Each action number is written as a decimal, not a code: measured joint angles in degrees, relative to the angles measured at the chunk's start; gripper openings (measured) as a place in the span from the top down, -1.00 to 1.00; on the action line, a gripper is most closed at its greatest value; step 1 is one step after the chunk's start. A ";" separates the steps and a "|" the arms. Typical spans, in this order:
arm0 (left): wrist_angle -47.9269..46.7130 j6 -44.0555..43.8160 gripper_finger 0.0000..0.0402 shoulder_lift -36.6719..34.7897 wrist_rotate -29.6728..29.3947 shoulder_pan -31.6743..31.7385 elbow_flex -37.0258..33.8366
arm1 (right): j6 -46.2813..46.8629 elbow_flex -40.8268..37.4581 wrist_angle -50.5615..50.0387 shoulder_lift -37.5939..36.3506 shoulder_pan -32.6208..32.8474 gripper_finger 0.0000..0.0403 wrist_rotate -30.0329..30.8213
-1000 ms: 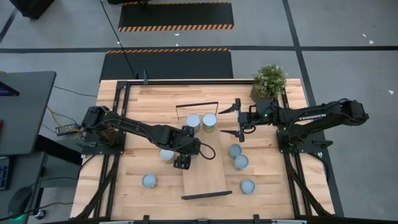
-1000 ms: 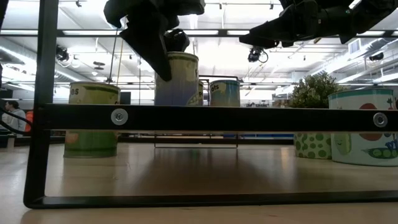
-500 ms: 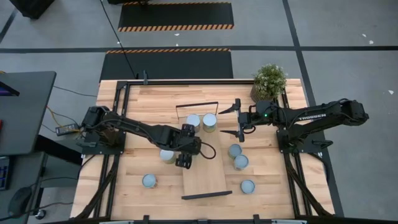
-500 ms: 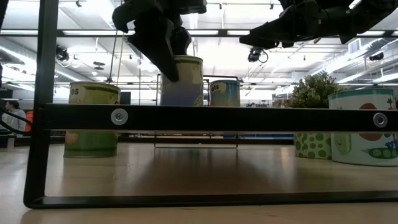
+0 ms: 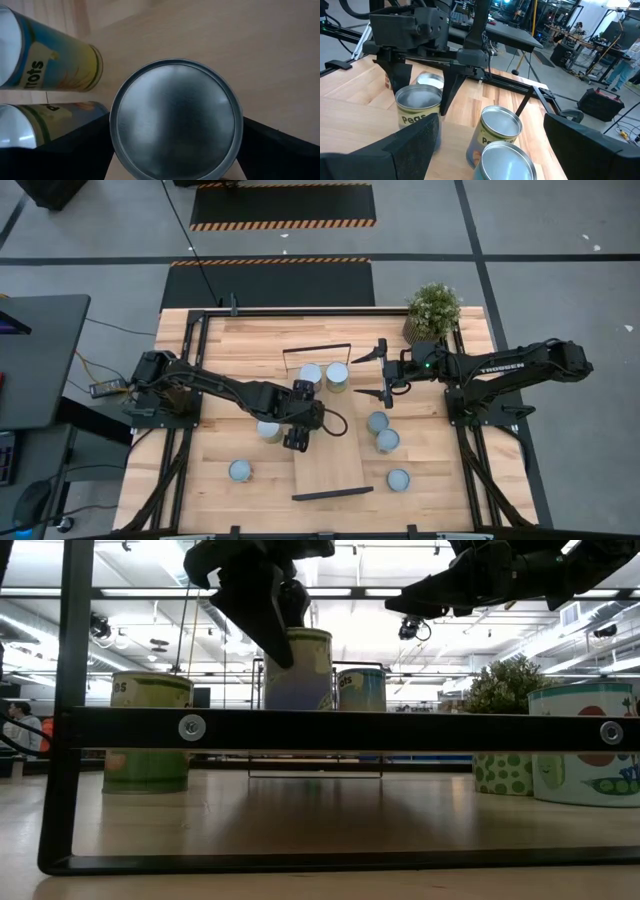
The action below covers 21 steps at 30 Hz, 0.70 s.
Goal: Pick and place cans onto a shelf
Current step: Put the canned peas on the shelf
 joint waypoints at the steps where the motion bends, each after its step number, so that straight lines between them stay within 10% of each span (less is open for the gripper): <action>1: -0.01 -0.12 -0.78 0.00 -0.05 0.00 0.00 | 0.00 0.00 0.00 0.00 -0.02 -0.83 0.00; 21: -0.76 -1.80 -0.78 -0.02 -1.67 -0.02 0.00 | 0.11 0.00 0.02 -0.02 -0.02 -0.83 0.00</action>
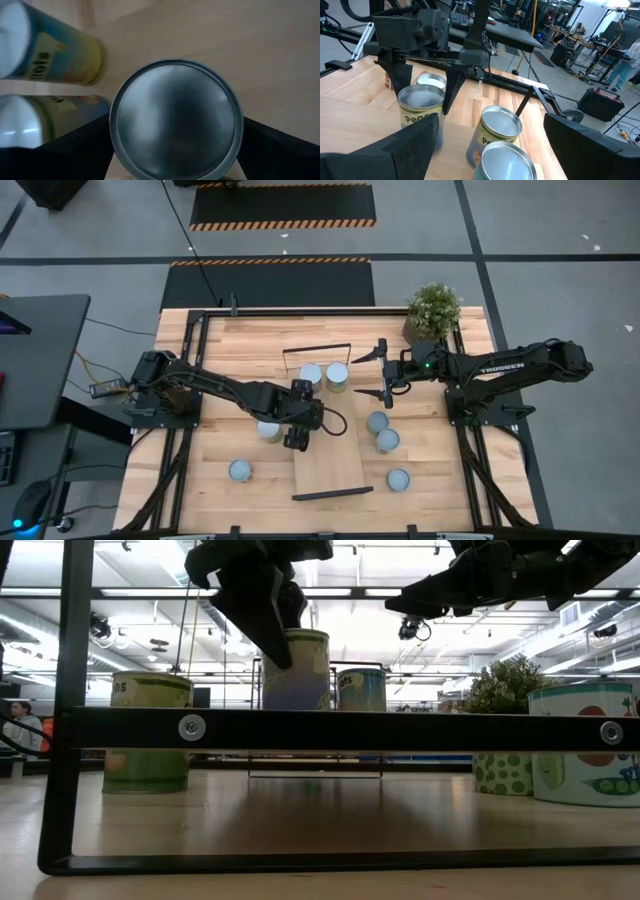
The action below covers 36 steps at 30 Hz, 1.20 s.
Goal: Pick and place cans onto a shelf
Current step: Put the canned peas on the shelf
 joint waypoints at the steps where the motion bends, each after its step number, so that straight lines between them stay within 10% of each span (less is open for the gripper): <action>1: 0.00 -0.03 -0.78 0.00 -0.77 0.00 0.00 | 0.00 -0.02 0.00 0.02 0.02 -0.83 0.00; 36: 1.30 -2.04 -0.78 0.00 0.56 -1.98 0.00 | -0.57 -0.02 0.11 0.01 0.00 -0.83 -0.02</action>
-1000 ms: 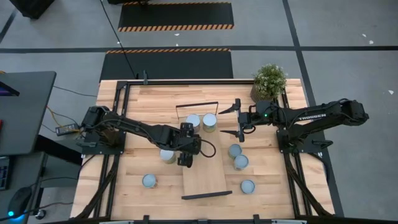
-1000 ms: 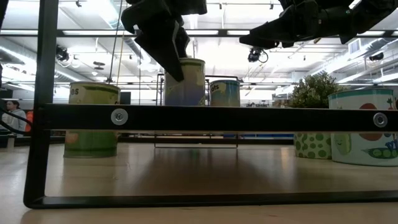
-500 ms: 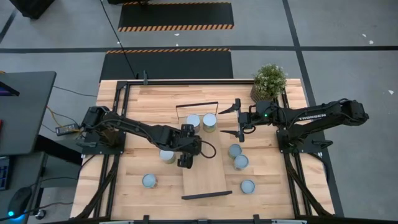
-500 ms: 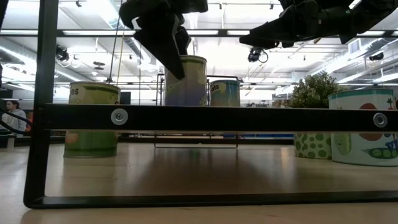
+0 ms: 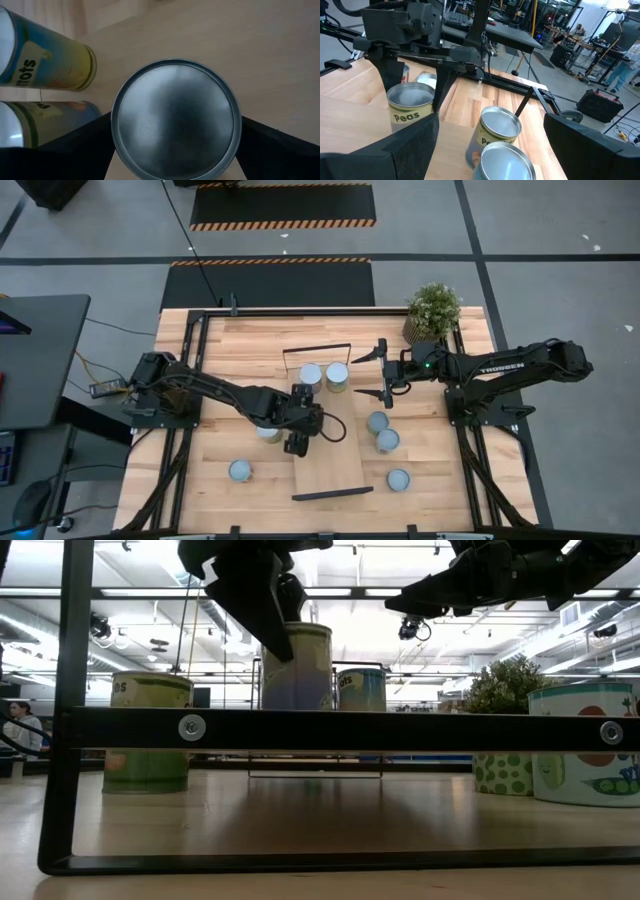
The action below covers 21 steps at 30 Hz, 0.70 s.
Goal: Pick and place cans onto a shelf
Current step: Put the canned peas on the shelf
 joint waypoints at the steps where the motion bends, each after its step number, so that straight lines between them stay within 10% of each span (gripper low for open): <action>1: 0.17 -0.81 -0.78 0.00 0.00 -0.01 0.00 | 0.00 0.00 0.00 0.01 0.02 -0.83 0.00; 21: 0.28 -2.80 -0.78 0.00 -0.98 0.23 0.00 | -0.48 0.00 0.35 0.00 0.02 -0.83 -0.20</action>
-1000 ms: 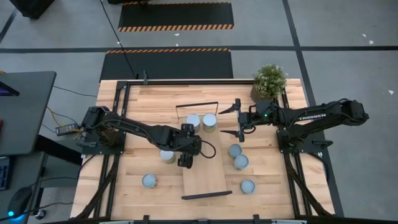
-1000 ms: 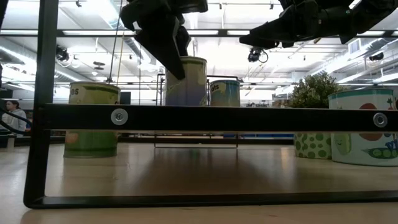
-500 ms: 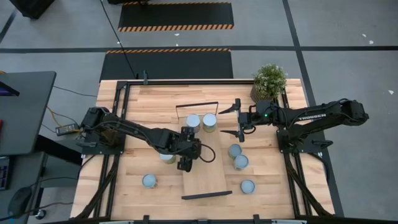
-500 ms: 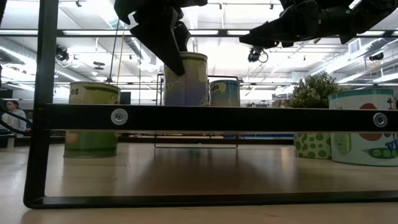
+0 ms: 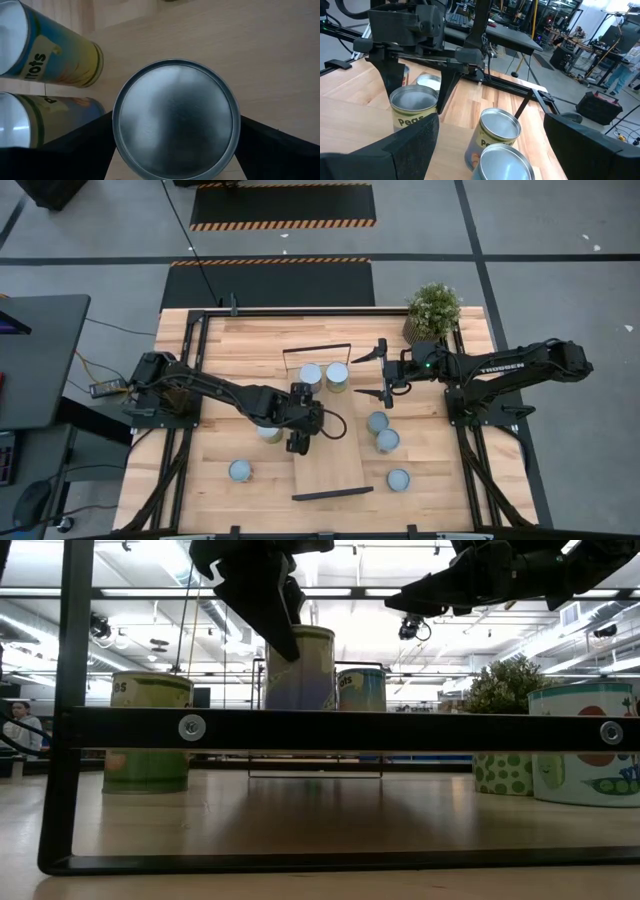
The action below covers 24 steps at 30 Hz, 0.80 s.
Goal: Pick and place cans onto a shelf
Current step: Put the canned peas on the shelf
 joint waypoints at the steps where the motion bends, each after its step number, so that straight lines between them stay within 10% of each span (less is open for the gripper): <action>1: -0.01 -0.19 -0.78 0.00 0.00 0.00 0.00 | 0.05 0.00 0.01 0.01 0.00 -0.83 0.00; 24: 0.02 3.07 -0.78 -0.02 3.76 0.17 0.00 | -0.50 0.00 -0.20 0.01 0.00 -0.83 0.22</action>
